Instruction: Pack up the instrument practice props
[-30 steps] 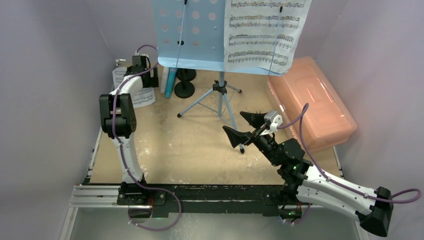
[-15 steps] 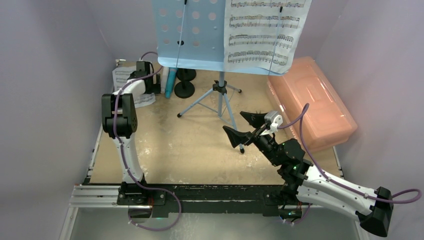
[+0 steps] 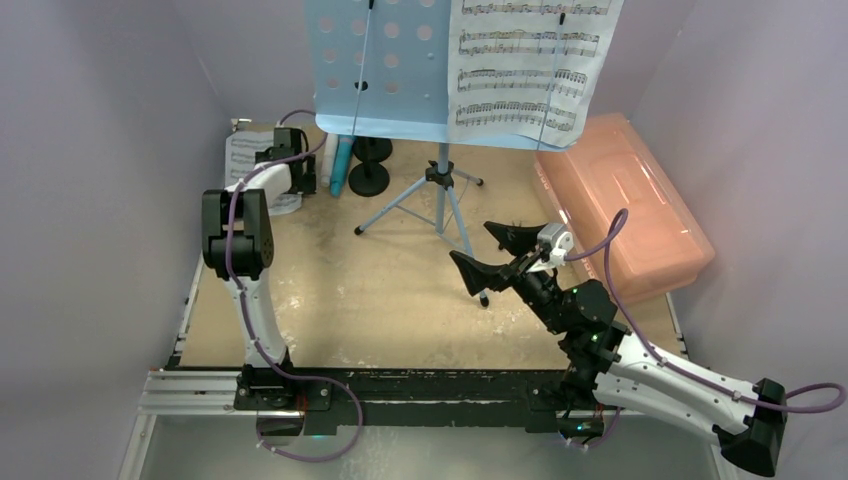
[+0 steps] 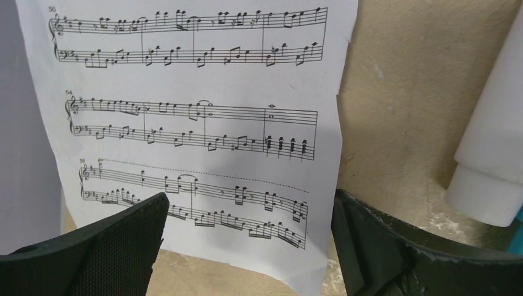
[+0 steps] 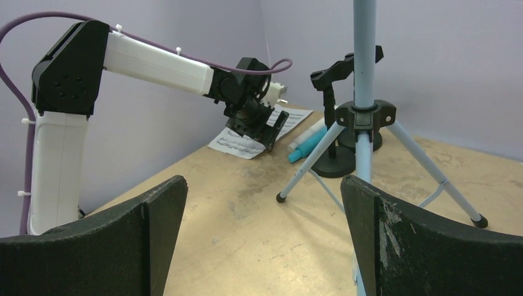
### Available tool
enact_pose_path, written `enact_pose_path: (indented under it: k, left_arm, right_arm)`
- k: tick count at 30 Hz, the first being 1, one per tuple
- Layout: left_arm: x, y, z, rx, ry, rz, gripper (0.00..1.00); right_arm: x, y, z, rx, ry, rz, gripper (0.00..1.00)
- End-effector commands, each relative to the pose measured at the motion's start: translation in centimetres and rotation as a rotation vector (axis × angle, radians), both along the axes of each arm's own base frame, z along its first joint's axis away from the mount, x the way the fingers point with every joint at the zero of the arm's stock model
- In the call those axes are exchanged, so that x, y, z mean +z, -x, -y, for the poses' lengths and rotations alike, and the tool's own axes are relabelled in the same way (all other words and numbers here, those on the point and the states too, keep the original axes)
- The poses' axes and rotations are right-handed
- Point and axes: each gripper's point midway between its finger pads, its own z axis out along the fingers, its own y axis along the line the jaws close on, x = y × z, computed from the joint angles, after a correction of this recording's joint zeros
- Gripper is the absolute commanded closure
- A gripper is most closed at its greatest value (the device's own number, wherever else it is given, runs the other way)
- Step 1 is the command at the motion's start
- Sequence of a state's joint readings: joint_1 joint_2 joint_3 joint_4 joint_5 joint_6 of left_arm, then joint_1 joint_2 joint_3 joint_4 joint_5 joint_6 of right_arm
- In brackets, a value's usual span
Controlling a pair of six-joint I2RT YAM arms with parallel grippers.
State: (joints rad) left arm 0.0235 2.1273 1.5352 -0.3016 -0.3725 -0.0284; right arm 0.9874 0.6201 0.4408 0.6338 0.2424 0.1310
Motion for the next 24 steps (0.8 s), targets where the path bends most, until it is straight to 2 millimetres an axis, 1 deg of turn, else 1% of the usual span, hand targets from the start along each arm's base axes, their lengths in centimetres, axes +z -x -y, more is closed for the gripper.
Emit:
enact_pose_path:
  k: [1, 8, 10, 12, 15, 17, 18, 19, 24]
  left_arm:
    - [3.0, 0.3, -1.1, 0.023, -0.062, 0.048, 0.01]
    - [3.6, 0.7, -1.0, 0.028, -0.055, 0.055, 0.01]
    - [4.0, 0.8, -0.7, 0.024, -0.037, 0.067, 0.01]
    - [5.0, 0.8, -0.3, 0.017, -0.017, 0.091, 0.01]
    - [7.5, 1.3, 0.1, 0.021, 0.012, 0.138, 0.01]
    - [9.5, 1.9, 0.4, 0.02, 0.034, 0.18, 0.01]
    - [10.8, 2.2, 0.7, 0.017, 0.048, 0.208, 0.01]
    - [12.9, 2.7, 0.8, 0.02, 0.058, 0.255, 0.01]
    - [19.5, 6.1, 1.8, 0.008, 0.116, 0.402, 0.01]
  right_arm:
    - [1.5, 0.4, 0.3, 0.01, -0.041, 0.035, 0.02]
    - [1.8, 0.5, 0.4, 0.01, -0.039, 0.036, 0.02]
    - [1.9, 0.5, 0.5, 0.008, -0.037, 0.036, 0.02]
    - [2.2, 0.5, 0.7, 0.001, -0.033, 0.039, 0.02]
    - [2.7, 0.6, 1.0, -0.005, -0.036, 0.044, 0.02]
    - [3.2, 0.5, 1.2, -0.013, -0.038, 0.043, 0.02]
    - [3.4, 0.5, 1.3, -0.018, -0.04, 0.041, 0.02]
    - [3.7, 0.5, 1.4, -0.022, -0.039, 0.038, 0.02]
    - [4.5, 0.5, 1.2, -0.013, -0.033, 0.011, 0.02]
